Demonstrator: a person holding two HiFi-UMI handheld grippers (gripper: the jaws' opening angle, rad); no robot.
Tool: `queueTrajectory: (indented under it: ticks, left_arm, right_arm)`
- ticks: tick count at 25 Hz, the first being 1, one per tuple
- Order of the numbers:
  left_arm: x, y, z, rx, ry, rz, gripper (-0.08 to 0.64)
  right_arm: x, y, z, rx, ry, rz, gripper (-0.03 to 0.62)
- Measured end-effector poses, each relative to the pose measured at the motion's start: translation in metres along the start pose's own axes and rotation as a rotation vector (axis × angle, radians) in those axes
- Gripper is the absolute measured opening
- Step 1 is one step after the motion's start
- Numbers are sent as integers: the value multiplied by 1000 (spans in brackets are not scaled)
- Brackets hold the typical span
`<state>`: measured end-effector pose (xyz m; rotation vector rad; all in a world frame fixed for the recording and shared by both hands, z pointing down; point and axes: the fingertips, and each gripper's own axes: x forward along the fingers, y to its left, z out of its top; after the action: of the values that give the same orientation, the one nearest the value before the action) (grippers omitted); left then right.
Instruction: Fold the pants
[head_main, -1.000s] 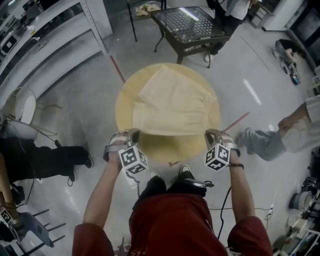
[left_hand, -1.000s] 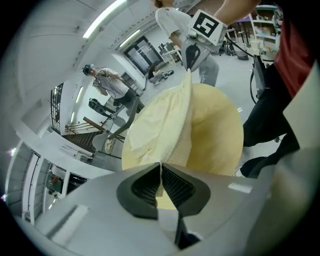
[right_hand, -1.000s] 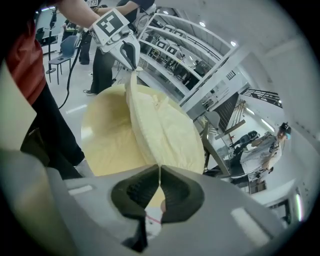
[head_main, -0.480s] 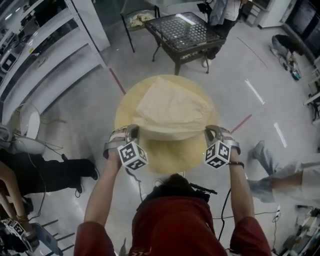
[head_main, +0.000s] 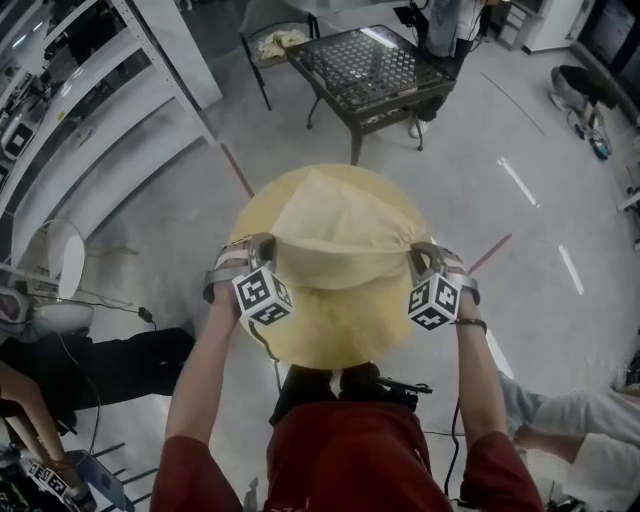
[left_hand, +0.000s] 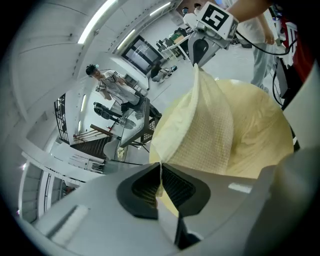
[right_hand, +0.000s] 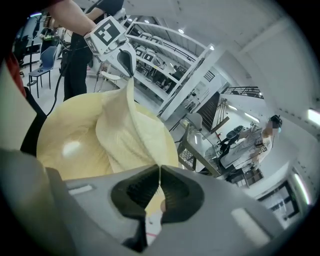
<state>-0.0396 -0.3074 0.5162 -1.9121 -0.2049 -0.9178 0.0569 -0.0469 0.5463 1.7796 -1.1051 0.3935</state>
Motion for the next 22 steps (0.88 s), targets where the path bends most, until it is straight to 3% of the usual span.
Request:
queueTrajectory:
  ticks: [14, 22]
  left_arm:
    - [126, 55, 22, 117, -149, -115, 21]
    - [196, 73, 48, 174, -173, -171, 21]
  right_arm:
    - [66, -34, -13, 110, 195, -36, 8]
    - [108, -48, -35, 176, 278, -9, 9]
